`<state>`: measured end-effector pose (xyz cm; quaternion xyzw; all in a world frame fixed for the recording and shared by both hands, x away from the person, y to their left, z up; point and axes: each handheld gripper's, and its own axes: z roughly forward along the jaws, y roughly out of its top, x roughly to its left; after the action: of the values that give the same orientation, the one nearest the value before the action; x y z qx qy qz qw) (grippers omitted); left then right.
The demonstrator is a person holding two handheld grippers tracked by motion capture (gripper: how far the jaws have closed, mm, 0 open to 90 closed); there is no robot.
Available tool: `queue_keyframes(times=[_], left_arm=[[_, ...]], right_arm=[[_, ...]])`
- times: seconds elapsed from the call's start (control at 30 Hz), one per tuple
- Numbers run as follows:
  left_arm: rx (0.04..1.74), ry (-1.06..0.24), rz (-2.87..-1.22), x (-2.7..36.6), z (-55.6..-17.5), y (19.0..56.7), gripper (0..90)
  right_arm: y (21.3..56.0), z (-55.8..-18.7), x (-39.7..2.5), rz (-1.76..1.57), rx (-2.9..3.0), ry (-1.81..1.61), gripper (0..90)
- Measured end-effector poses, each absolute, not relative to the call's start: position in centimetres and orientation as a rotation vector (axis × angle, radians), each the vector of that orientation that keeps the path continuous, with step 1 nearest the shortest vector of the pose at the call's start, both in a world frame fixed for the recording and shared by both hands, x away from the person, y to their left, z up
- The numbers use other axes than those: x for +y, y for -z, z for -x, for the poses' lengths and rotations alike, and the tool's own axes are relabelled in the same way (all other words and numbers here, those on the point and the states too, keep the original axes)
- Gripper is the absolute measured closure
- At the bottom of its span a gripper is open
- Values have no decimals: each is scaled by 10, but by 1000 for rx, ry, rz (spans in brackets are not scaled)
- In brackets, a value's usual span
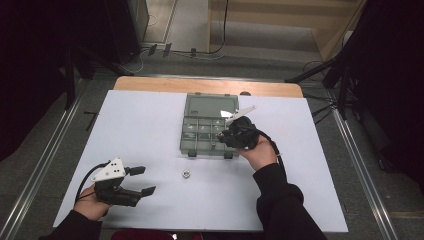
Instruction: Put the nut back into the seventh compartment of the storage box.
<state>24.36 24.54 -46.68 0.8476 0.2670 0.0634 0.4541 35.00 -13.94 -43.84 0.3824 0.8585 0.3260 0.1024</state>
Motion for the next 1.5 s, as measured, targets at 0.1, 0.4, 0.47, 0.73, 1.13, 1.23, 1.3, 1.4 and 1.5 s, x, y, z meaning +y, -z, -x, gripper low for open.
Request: queue_keyframes(times=[0.1,0.4,0.47,0.73,1.13,1.23,1.3,1.4,1.5], left_arm=[[662,-160,-2095,245,-244,467,227],[658,-158,-2093,245,-243,467,227],[657,-157,-2091,245,-244,467,227],[663,-159,-2083,247,-244,466,227],[659,-155,-2086,246,-243,466,227],[658,-155,-2089,245,-243,466,227],[658,-154,-2089,245,-243,466,227],[659,-154,-2088,245,-243,466,227],[659,-154,-2088,245,-243,466,227]], right_arm=[[443,-354,-139,-1136,2545,-947,713],[455,-359,-137,-1169,2552,-928,712],[457,-360,-137,-1187,2549,-923,705],[453,-361,-141,-1211,2516,-994,465],[448,-346,-137,-1150,2545,-1028,350],[446,-341,-134,-1154,2563,-1034,351],[445,-338,-130,-1132,2571,-1038,344],[444,-332,-125,-1103,2586,-1044,340],[444,-329,-120,-1080,2614,-1048,339]])
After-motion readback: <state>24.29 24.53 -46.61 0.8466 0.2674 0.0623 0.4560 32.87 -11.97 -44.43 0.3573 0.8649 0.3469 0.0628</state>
